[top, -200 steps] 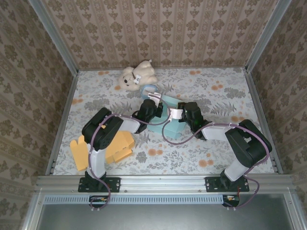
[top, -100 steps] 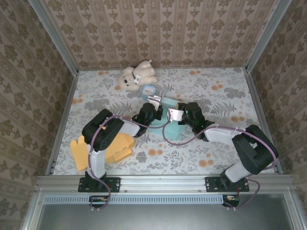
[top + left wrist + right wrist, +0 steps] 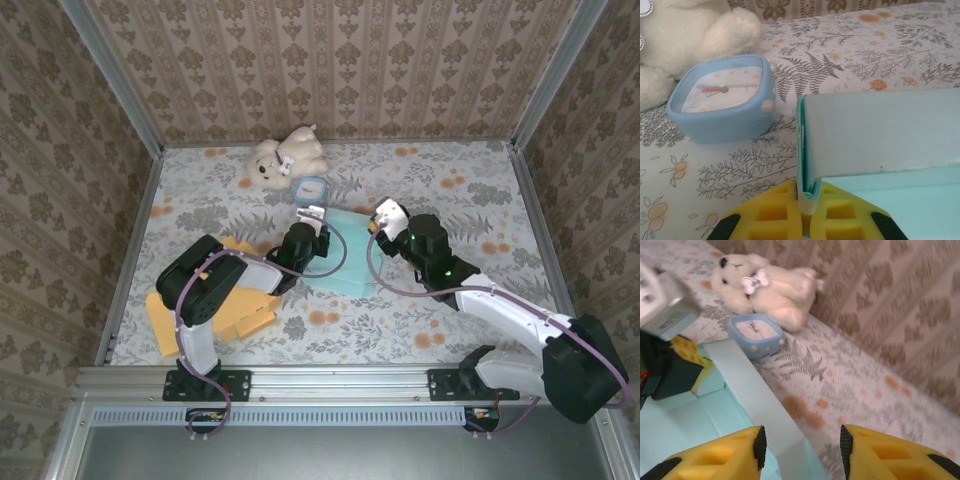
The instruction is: Fold the paper box
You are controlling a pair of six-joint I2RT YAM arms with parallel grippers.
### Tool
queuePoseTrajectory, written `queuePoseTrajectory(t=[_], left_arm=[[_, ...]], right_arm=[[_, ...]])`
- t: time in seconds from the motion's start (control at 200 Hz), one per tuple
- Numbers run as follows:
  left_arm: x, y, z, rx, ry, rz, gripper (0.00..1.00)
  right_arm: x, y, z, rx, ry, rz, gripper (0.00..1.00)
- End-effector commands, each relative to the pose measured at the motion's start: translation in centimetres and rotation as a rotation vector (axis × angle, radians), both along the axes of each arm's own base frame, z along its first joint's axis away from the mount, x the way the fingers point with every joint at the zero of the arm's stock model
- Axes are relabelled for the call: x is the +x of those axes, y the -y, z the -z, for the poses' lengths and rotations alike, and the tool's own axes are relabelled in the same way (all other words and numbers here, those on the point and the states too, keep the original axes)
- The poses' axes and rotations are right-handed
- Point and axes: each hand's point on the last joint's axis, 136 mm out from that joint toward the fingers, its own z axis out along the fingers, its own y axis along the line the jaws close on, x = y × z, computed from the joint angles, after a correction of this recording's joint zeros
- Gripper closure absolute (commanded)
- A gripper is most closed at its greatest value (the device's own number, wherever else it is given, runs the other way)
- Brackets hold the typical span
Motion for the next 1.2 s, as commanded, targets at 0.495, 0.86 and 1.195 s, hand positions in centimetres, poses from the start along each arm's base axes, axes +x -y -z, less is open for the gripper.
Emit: queuePoseTrajectory(t=[0.495,0.86,1.195], left_arm=[[-0.8,-2.3,0.6,-0.067,-0.099,-0.175,1.00],[-1.3,-1.9,0.2,-0.057,-0.087,-0.183,1.00],[-1.8,-1.2,0.0,-0.065,-0.085,-0.171,1.00]], right_arm=[[0.9,-1.8,3.9,0.617,-0.539,0.352,0.52],[4.0,-3.4,6.0,0.565,-0.559,0.402,0.49],[4.6,-6.2,7.4,0.629,-0.624,0.295,0.48]])
